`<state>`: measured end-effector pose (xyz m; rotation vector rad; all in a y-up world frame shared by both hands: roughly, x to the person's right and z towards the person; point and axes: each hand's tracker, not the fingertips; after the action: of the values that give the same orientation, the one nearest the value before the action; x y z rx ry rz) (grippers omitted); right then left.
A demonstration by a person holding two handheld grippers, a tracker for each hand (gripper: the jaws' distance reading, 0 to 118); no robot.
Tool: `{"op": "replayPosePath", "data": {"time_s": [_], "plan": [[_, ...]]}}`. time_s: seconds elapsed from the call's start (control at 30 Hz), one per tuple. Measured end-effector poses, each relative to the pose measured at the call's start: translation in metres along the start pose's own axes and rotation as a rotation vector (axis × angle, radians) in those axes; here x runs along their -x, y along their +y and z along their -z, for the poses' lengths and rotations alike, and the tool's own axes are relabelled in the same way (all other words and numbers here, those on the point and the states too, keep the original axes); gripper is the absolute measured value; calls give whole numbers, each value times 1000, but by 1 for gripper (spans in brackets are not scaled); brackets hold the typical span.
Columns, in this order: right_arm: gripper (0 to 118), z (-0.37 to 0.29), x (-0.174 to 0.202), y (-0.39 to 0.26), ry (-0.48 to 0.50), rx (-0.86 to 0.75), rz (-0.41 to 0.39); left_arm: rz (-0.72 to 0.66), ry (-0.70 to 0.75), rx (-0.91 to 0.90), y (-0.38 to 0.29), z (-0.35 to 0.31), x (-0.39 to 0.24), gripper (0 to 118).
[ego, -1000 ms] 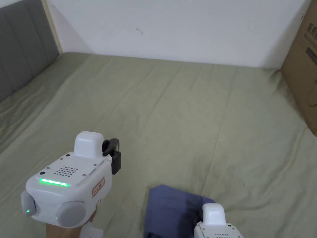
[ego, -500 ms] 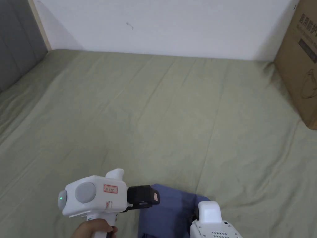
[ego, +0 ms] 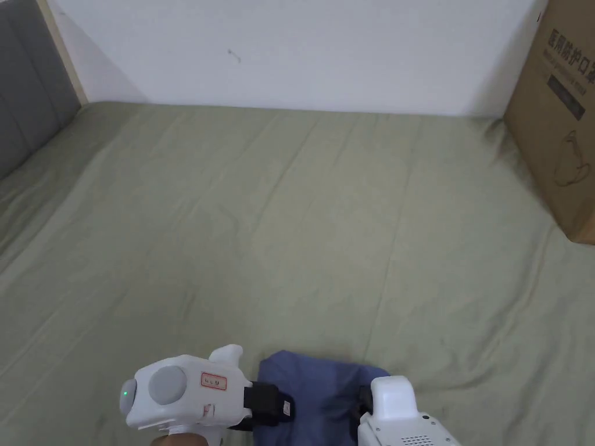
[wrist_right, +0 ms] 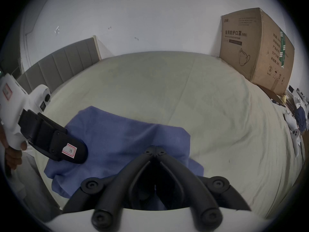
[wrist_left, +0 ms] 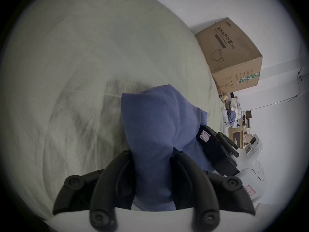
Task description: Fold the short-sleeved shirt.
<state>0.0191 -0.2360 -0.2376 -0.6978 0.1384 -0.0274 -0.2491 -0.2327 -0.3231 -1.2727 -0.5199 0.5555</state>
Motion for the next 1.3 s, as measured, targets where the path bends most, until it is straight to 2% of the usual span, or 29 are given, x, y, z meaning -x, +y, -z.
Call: {"op": "replayPosePath", "data": {"time_s": [0.07, 0.2, 0.4, 0.6, 0.77, 0.9, 0.97, 1.03, 1.07, 1.13, 1.17, 1.3], "plan": [[0, -8, 1, 11, 0, -33, 0, 11, -25, -5, 6, -13, 0, 30], [0, -23, 6, 41, 12, -104, -16, 105, 77, -56, 31, -59, 16, 30], [0, -28, 21, 78, 10, -176, -47, 84, 254, -116, 83, -147, 92, 30], [0, -14, 41, 105, 17, -201, -73, 1, 440, -174, 125, -227, 170, 30], [0, 4, 52, 117, 20, -204, -82, -26, 555, -172, 148, -262, 218, 30], [0, 16, 53, 120, 9, -190, -90, -73, 573, -142, 161, -258, 242, 30], [0, 19, 50, 121, 4, -180, -85, -92, 585, -117, 163, -251, 248, 36], [0, 19, 47, 120, -4, -176, -82, -87, 650, -115, 166, -242, 249, 55], [0, 18, 44, 120, -13, -173, -85, -41, 739, -163, 168, -241, 248, 65], [0, 15, 39, 120, -19, -171, -80, -42, 775, -168, 166, -240, 245, 85], [0, 12, 37, 121, -22, -173, -75, -39, 782, -171, 165, -240, 243, 89], [0, -7, 26, 128, -32, -212, -63, -32, 750, -254, 155, -259, 211, 90]]}}
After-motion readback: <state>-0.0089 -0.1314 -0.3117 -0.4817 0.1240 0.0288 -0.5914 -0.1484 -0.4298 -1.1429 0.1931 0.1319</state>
